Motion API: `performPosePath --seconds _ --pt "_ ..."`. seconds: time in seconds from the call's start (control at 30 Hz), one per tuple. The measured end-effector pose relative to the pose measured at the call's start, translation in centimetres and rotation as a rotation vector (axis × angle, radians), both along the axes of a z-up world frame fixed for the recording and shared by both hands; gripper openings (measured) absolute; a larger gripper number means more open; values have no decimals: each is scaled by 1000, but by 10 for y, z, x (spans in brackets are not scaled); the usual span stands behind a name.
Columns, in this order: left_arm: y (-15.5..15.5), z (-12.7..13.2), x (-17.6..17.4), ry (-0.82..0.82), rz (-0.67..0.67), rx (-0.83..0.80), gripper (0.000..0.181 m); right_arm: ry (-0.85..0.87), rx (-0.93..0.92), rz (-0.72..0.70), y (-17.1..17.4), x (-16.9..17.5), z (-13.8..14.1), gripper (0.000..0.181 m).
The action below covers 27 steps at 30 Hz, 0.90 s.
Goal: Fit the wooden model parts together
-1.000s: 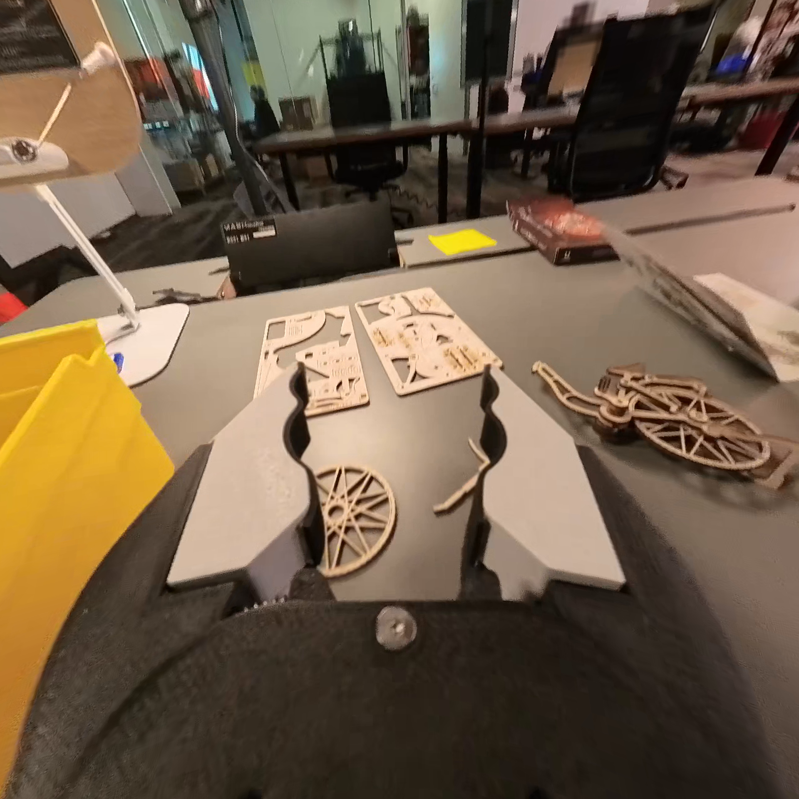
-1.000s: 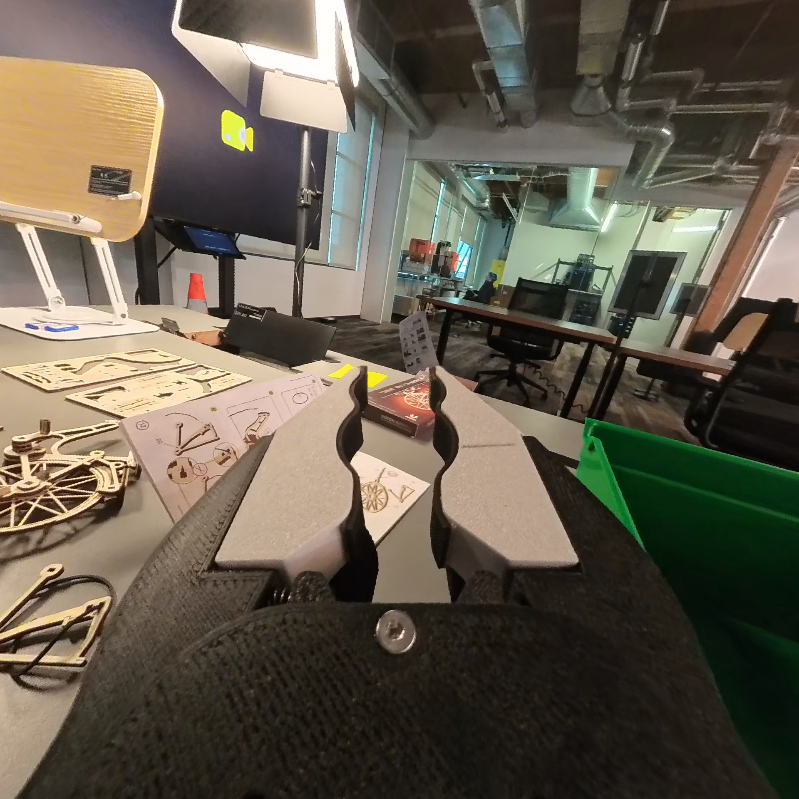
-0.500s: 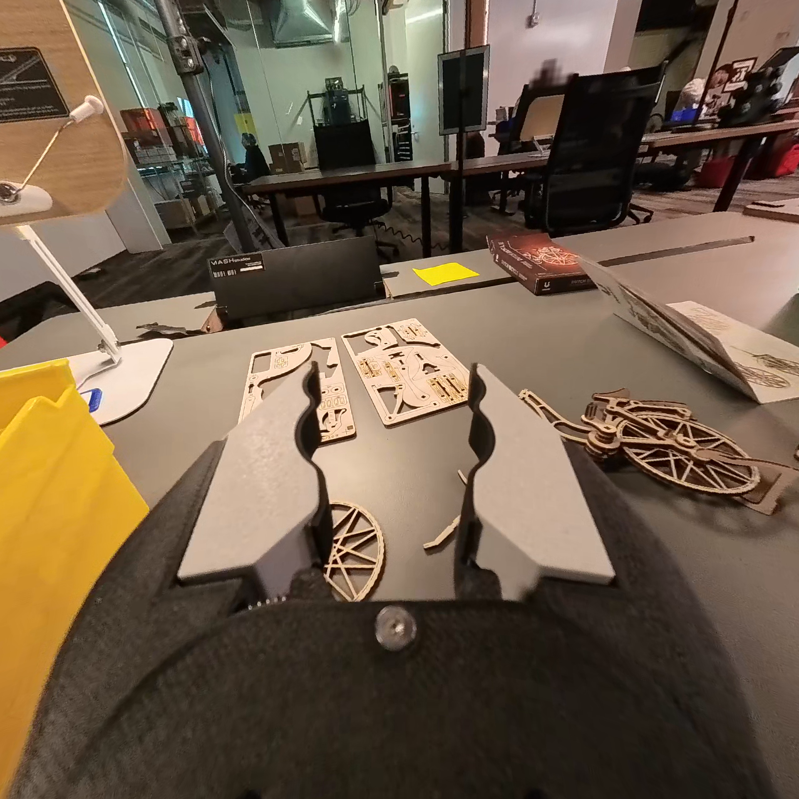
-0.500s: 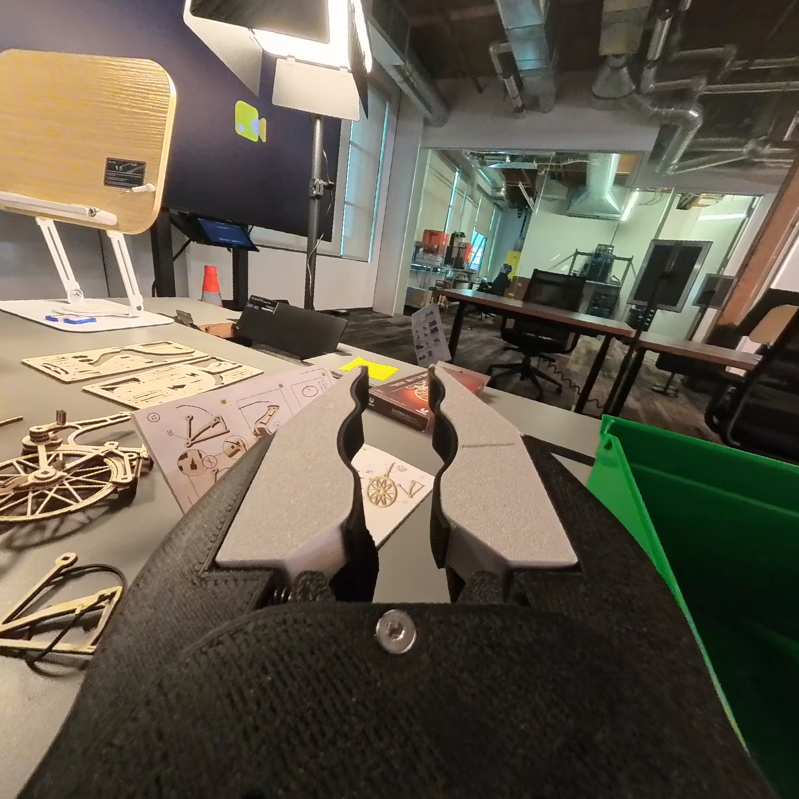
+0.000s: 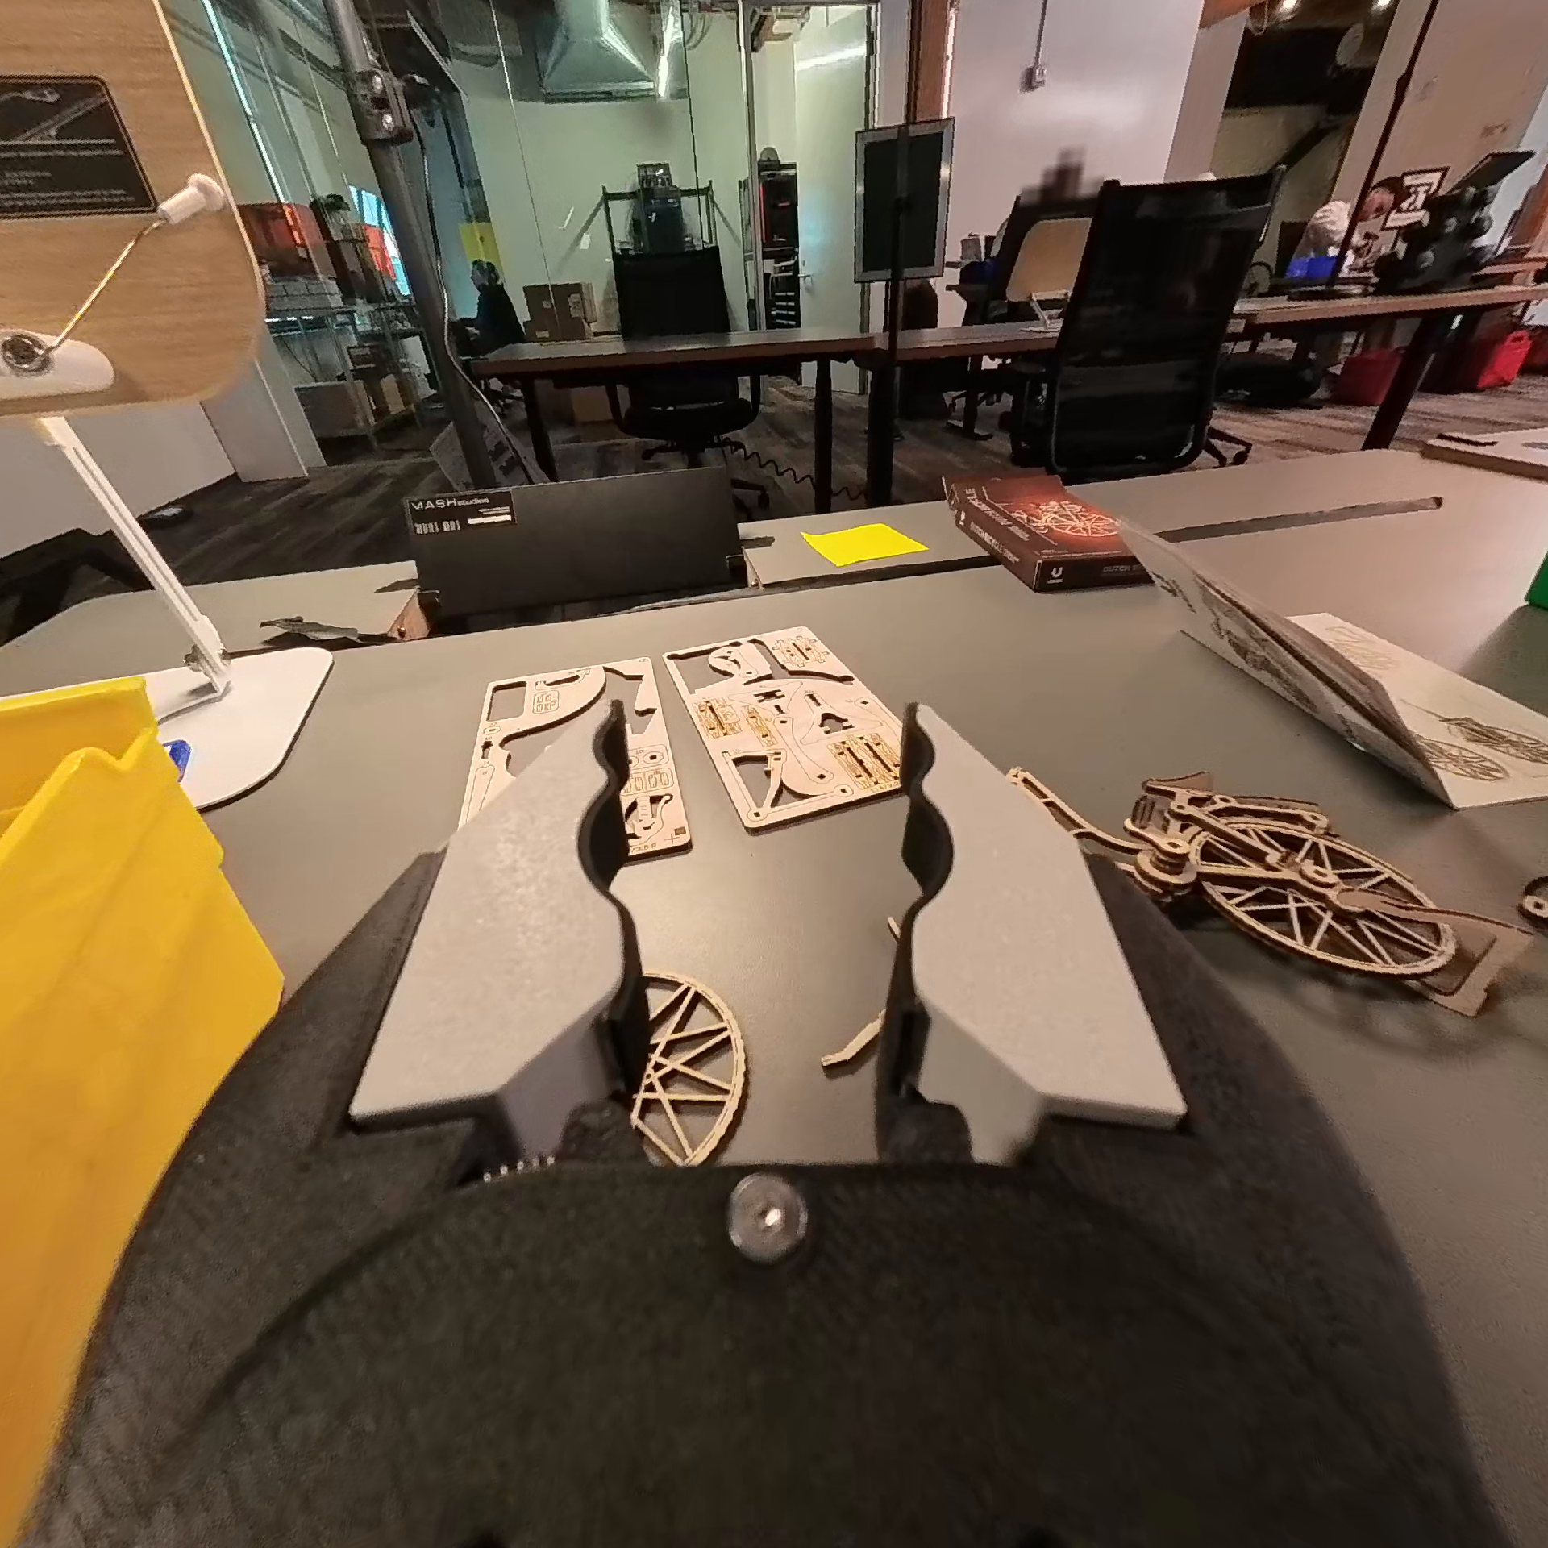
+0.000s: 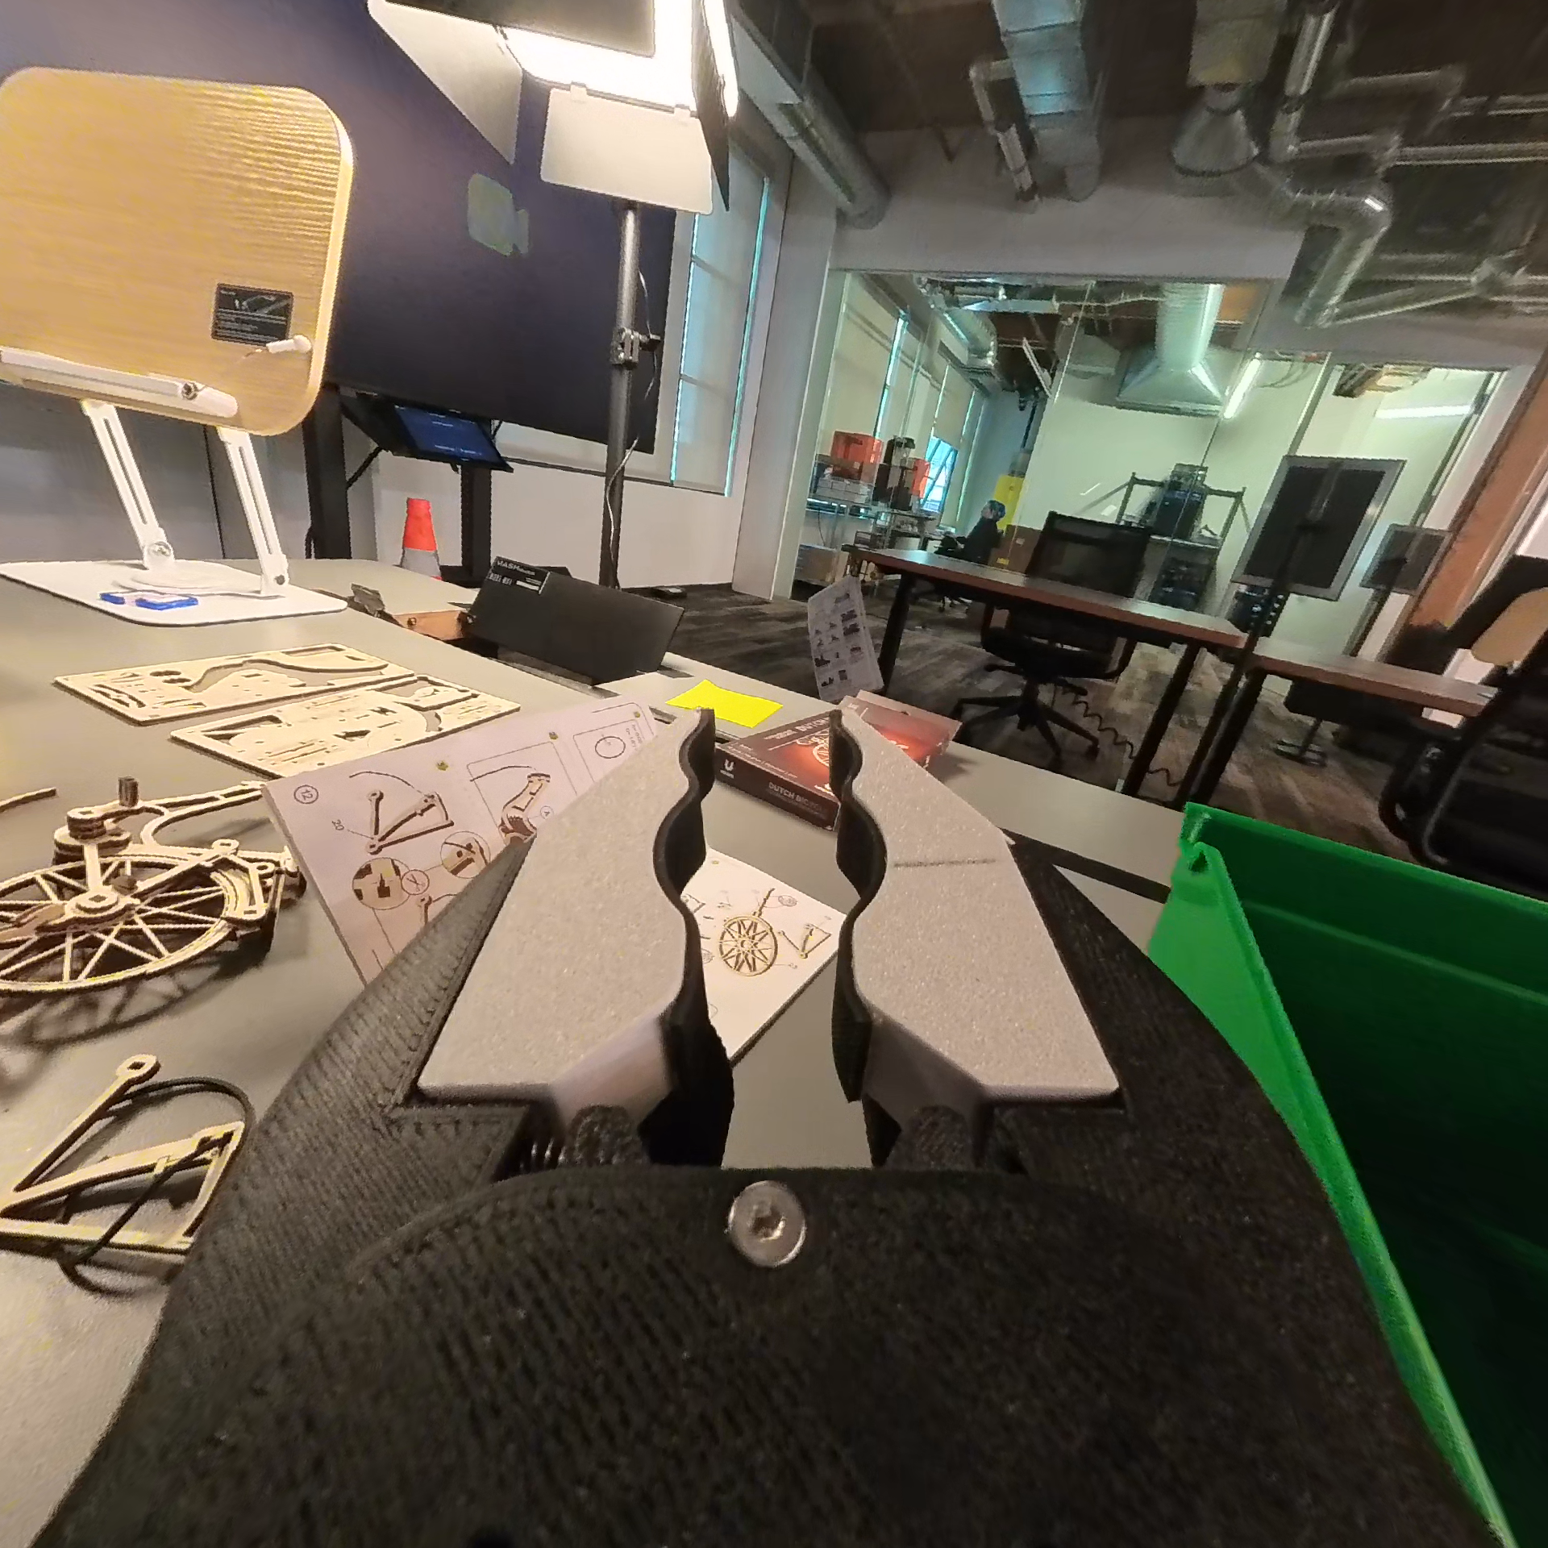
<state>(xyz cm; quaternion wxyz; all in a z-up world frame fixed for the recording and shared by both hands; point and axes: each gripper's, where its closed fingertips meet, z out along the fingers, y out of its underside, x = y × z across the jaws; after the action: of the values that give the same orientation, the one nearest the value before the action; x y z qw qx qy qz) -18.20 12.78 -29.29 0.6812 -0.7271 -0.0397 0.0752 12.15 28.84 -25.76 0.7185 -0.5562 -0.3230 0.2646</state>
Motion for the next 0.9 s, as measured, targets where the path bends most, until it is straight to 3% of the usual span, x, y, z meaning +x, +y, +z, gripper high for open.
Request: performPosePath --seconds 0.9 --pt "0 0 -2 1 9 -1 63 -15 -13 19 0 -4 -3 25"
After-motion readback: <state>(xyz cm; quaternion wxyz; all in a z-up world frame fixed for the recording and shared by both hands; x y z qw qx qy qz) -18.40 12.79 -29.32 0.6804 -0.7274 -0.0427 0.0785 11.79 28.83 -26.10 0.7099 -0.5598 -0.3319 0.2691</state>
